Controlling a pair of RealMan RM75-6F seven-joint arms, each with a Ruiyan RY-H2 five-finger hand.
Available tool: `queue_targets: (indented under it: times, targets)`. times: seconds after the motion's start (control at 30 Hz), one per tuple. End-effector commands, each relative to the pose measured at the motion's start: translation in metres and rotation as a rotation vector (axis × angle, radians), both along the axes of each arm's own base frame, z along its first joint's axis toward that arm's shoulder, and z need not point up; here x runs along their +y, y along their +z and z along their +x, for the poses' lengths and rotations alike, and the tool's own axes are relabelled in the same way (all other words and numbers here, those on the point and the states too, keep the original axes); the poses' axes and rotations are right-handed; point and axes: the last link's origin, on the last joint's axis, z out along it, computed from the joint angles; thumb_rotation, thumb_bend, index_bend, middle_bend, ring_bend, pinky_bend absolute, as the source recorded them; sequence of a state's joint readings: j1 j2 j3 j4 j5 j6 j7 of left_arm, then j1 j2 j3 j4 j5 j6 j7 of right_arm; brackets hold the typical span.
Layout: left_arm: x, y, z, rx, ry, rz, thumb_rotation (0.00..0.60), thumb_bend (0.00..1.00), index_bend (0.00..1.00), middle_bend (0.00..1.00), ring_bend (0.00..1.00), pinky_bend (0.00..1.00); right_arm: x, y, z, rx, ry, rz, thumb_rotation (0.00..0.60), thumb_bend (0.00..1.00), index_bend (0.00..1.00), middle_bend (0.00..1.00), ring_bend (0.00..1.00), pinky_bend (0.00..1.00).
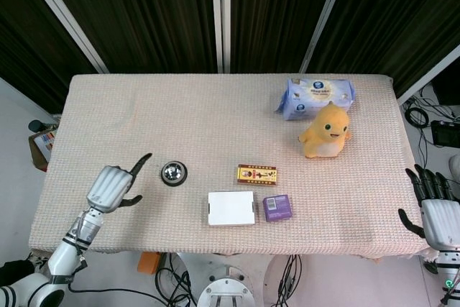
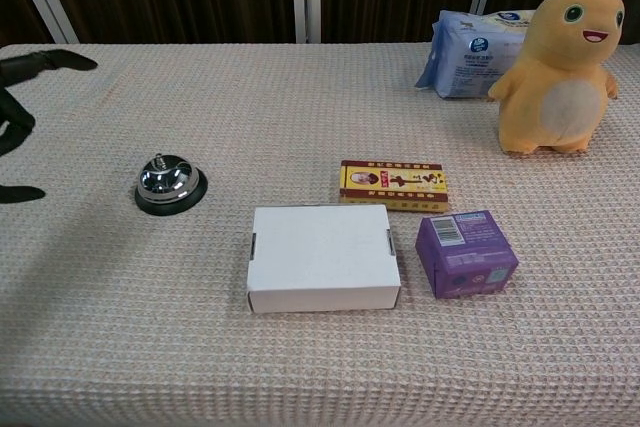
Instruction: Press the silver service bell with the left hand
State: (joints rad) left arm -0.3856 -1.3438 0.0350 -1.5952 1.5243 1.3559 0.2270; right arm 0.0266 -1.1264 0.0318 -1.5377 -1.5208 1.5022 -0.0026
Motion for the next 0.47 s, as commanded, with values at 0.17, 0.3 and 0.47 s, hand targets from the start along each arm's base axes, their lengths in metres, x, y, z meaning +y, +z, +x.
queue_targets:
  times: [0.17, 0.3, 0.47]
  targets:
    - [-0.079, 0.07, -0.068, 0.093, 0.201, 0.224, 0.303, 0.03, 0.07, 0.07, 0.07, 0.2, 0.004, 0.0, -0.001, 0.016, 0.007, 0.016, 0.6, 0.21, 0.0, 0.0, 0.0, 0.0]
    - [-0.088, 0.076, -0.071, 0.039, 0.192, 0.208, 0.147, 0.0, 0.08, 0.04, 0.06, 0.17, 0.006, -0.004, 0.002, 0.015, 0.011, 0.02, 0.6, 0.2, 0.0, 0.0, 0.0, 0.0]
    - [-0.087, 0.081, -0.071, 0.026, 0.167, 0.181, 0.111, 0.0, 0.08, 0.04, 0.06, 0.16, 0.006, -0.006, 0.005, 0.012, 0.02, 0.01, 0.6, 0.2, 0.0, 0.0, 0.0, 0.0]
